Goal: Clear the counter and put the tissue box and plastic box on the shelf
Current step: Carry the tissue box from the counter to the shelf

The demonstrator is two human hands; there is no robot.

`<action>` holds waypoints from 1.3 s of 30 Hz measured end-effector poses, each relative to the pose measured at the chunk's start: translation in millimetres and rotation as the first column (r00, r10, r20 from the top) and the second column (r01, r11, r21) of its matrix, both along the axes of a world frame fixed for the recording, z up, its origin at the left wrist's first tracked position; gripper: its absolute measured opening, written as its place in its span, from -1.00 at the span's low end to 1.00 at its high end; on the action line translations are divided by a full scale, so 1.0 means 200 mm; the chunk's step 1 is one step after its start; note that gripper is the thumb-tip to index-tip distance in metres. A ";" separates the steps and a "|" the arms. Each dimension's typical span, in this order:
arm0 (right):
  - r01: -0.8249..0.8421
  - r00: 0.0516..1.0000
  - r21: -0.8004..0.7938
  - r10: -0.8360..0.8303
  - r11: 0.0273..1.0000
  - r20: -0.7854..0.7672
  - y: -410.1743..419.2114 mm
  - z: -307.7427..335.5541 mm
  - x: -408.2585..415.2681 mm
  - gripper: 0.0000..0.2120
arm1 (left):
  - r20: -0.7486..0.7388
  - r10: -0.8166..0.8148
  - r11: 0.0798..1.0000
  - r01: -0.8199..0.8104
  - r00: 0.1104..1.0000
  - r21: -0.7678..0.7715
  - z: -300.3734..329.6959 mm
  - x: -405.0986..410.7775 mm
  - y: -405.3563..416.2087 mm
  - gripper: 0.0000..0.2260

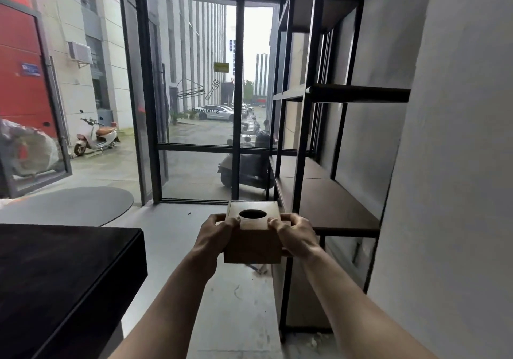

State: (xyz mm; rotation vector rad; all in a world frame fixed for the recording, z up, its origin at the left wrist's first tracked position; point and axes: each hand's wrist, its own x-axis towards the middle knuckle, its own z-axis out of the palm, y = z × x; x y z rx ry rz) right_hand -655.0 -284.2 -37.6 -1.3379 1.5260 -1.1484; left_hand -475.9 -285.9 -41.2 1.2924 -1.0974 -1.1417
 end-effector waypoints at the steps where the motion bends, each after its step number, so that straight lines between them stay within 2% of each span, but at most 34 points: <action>1: 0.000 1.000 0.007 0.000 1.000 -0.018 -0.14 -0.01 0.01 -0.52 | -0.004 0.009 1.000 -0.009 1.000 -0.002 -0.01 0.01 -0.13 -0.68; 5: -0.016 0.998 0.010 0.017 1.000 -0.060 -0.76 0.02 0.09 -0.47 | -0.028 0.034 0.999 -0.034 0.999 0.009 -0.01 0.08 -0.73 -0.66; 9: -0.042 0.997 -0.011 0.042 0.999 -0.061 -1.33 0.04 0.15 -0.60 | -0.025 0.093 0.996 -0.093 0.995 0.000 0.04 0.14 -1.28 -0.69; 13: -0.043 0.999 -0.008 0.043 0.999 -0.014 -1.78 0.05 0.17 -0.83 | -0.001 0.069 0.998 -0.069 0.998 0.010 0.05 0.17 -1.73 -0.66; 14: -0.044 0.999 -0.006 0.044 0.999 -0.017 -1.90 0.05 0.18 -0.79 | -0.006 0.071 0.997 -0.071 0.997 0.009 0.05 0.17 -1.84 -0.66; 16: -0.033 0.999 0.012 0.033 0.999 -0.021 -2.15 0.03 0.20 -0.57 | -0.009 0.086 0.996 -0.085 0.996 0.013 0.04 0.18 -2.08 -0.66; 20: -0.037 0.999 0.040 0.036 0.999 0.029 -2.68 -0.05 0.20 -0.55 | 0.014 0.101 0.995 -0.101 0.995 0.004 -0.02 0.19 -2.60 -0.65; 24: -0.036 0.999 0.016 0.036 0.999 0.035 -3.29 -0.04 0.18 -0.39 | 0.021 0.099 0.995 -0.099 0.995 -0.010 -0.02 0.16 -3.23 -0.66; 28: -0.015 1.000 -0.010 0.015 1.000 0.013 -3.88 0.05 0.14 -0.44 | 0.038 0.114 0.993 -0.113 0.993 -0.029 0.04 0.11 -3.86 -0.65; 33: 0.010 1.000 -0.027 -0.009 1.000 0.021 -4.51 0.09 0.05 -0.69 | 0.032 0.073 0.997 -0.072 0.997 -0.025 0.11 0.00 -4.47 -0.73; 39: 0.132 0.991 -0.029 -0.131 0.991 0.008 -5.16 0.04 -0.11 -0.59 | 0.040 -0.038 0.999 0.039 0.998 -0.022 0.06 -0.17 -5.22 -0.71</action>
